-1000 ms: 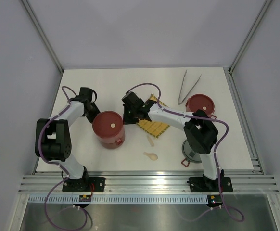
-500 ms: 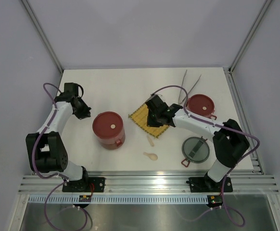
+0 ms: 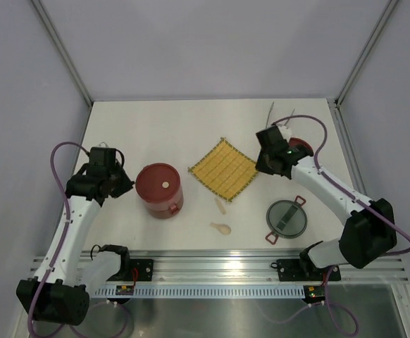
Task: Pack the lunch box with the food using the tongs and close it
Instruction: Move the packing box to the center of the board, then adjust the packing box at the center of the board.
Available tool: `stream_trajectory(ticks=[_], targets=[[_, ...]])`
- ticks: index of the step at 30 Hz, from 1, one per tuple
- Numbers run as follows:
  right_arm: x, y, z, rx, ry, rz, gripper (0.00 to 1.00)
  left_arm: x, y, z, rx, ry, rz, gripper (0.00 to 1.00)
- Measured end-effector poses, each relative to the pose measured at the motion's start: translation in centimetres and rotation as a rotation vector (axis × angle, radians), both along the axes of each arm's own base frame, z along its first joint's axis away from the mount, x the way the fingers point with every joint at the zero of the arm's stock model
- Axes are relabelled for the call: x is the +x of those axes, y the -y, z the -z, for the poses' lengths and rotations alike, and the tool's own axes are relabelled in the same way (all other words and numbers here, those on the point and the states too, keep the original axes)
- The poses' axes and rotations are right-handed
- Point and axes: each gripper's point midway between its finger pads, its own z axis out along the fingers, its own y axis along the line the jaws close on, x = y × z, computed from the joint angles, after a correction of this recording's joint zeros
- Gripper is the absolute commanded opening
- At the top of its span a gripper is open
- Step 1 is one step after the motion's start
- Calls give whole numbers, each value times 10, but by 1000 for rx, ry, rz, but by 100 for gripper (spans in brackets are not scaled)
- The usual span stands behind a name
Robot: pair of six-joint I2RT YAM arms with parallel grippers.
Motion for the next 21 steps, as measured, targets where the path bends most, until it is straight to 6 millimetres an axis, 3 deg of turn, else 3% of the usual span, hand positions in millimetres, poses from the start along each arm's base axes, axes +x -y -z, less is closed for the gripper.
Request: stream_trajectory(ticks=[5,7,10,14,17,21], targets=[[39,96,-12,-12,8,254,58,-27,-1,3,-7,-31,-40,0],[48,132,-13,-8,4,342,64,-33,-4,5,-6,-38,-63,0],[58,175,-9,6,-19,444,66,-42,-7,11,-3,-64,-86,0],[63,214,10,36,-73,532,75,-50,-7,22,-2,-104,-101,0],[63,234,26,68,-118,573,77,-55,-7,31,-3,-133,-108,0],[70,249,41,134,-137,592,71,-57,-3,43,-22,-156,-100,0]])
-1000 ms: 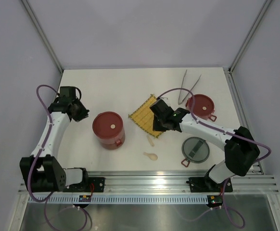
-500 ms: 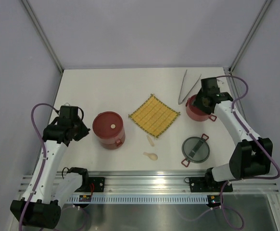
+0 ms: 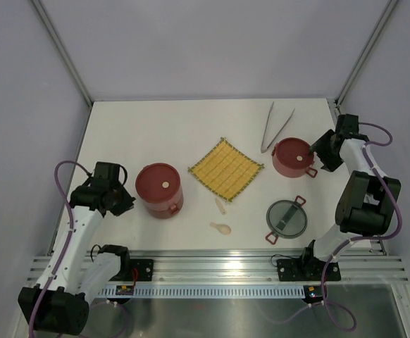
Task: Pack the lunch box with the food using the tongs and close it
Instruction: Adjust the packing box at the center of the board.
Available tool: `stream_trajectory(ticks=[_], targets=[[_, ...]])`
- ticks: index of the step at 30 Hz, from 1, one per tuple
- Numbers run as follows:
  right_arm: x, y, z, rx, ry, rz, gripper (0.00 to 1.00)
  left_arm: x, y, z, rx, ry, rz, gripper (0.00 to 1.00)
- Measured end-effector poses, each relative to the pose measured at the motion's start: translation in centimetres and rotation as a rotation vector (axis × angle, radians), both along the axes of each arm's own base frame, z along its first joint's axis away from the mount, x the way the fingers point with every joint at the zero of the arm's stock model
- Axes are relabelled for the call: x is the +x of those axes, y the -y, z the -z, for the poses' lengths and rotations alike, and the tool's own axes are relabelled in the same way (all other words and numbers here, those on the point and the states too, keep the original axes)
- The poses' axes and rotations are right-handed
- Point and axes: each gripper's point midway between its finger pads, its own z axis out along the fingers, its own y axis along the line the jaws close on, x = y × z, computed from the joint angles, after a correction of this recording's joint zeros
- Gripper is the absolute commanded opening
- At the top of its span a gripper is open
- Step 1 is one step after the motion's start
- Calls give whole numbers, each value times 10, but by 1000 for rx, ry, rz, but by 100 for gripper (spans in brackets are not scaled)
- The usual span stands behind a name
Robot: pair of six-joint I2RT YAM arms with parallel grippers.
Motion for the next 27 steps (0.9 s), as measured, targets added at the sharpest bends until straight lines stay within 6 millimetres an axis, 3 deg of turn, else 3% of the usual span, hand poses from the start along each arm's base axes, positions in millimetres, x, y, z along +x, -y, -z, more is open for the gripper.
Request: stream_trajectory(ticks=[8,17,22,27], targets=[[21,8,26,103,26,-11,63,5,20,17,-94,-17,39,0],[39,-3,24,173,96,-60,50,27,32,28,-140,-14,62,0],[44,-8,22,199,129,-76,52,47,34,31,-131,-40,86,0],[38,-11,25,210,119,-78,62,68,43,15,-151,38,126,0]])
